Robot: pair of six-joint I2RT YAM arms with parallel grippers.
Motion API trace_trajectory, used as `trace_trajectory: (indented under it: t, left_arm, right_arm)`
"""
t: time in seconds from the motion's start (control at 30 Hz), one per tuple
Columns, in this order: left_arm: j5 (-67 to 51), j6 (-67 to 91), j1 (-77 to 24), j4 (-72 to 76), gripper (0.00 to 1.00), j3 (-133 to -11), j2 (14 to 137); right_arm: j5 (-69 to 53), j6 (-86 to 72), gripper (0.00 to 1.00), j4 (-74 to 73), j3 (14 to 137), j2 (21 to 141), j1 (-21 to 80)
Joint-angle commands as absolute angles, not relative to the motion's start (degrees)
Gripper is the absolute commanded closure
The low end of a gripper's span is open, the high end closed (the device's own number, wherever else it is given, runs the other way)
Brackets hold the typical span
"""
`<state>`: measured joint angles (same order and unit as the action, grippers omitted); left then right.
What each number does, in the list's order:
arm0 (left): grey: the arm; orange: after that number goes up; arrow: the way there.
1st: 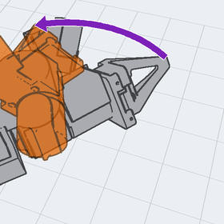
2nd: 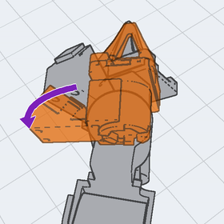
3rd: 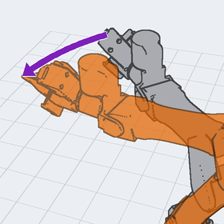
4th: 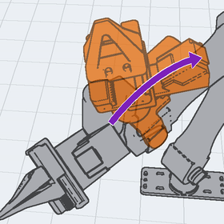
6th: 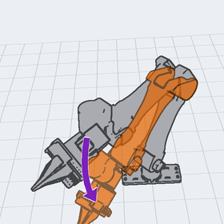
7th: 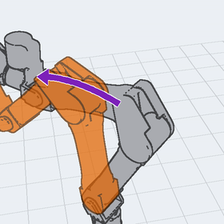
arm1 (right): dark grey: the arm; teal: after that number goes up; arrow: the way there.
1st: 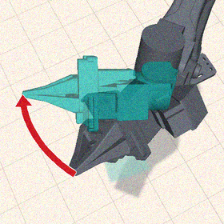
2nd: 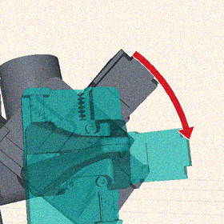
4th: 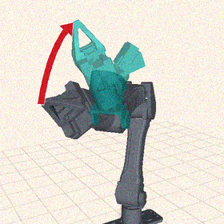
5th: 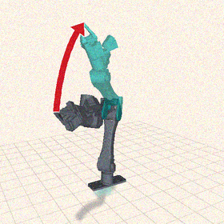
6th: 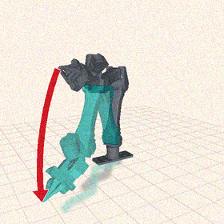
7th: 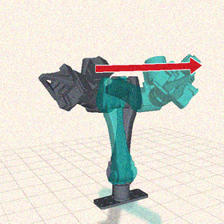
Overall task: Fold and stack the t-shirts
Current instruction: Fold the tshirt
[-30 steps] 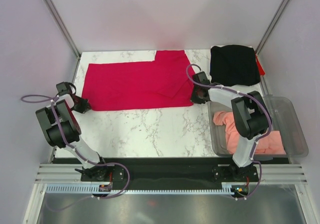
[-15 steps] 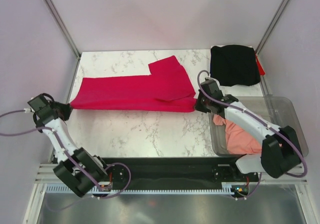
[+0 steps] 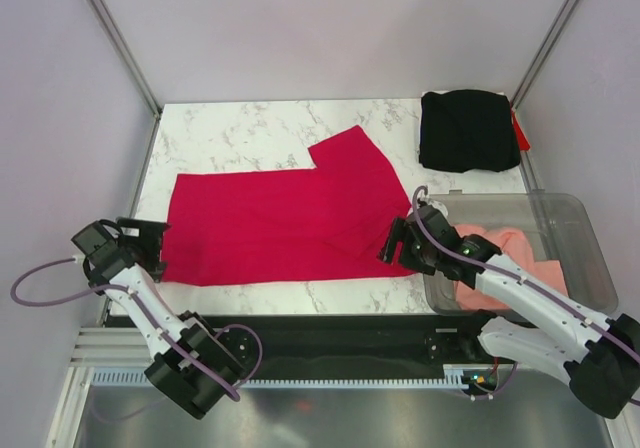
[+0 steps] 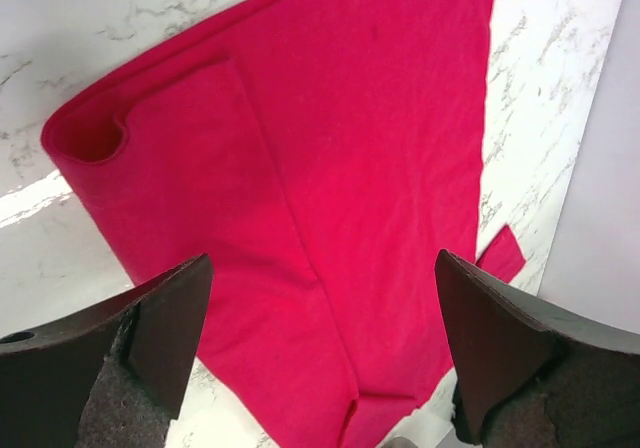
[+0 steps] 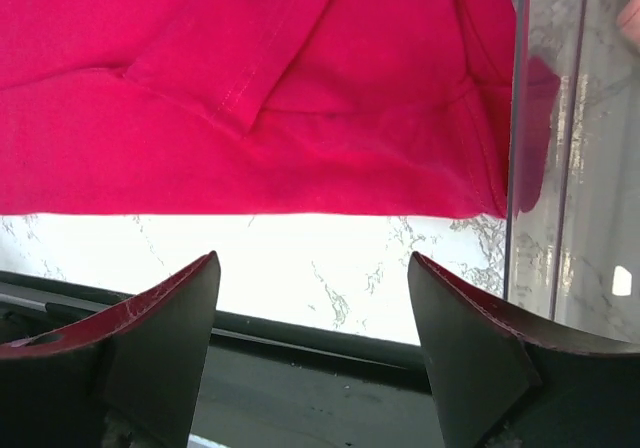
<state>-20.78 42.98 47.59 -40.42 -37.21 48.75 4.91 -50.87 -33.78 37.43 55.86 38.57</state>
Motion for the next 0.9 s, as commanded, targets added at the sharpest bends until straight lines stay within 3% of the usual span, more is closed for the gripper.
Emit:
trace_trajectory:
  t: [0.0,0.13,0.23,0.43,0.63,0.87]
  left_arm:
    - [-22.9,39.4,45.9,-41.0,0.00,-42.8,50.4]
    - [-17.8,34.8,39.2,-39.6,0.00,-48.1,54.5]
    - [-17.6,30.7,32.9,-38.9,0.00,-51.4,60.1]
    - [-13.0,25.8,22.9,-38.1,0.00,-53.2,65.5]
    - [-5.7,24.1,14.7,-35.0,0.00,-51.7,65.0]
    - [-5.5,25.6,7.7,-33.6,0.02,-50.1,61.9]
  right_arm:
    - [8.3,-51.4,0.17,-36.8,44.0,56.0,39.2]
    - [10.9,-44.8,0.16,-36.0,54.8,65.6,39.2]
    - [15.2,-37.4,0.10,-36.1,70.3,77.9,37.3]
    - [5.2,-27.6,0.10,-33.3,96.6,105.5,25.2]
    - [1.8,-23.7,0.11,-31.2,123.3,129.6,21.4]
    - [1.6,-23.0,0.12,-18.3,132.6,145.2,19.1]
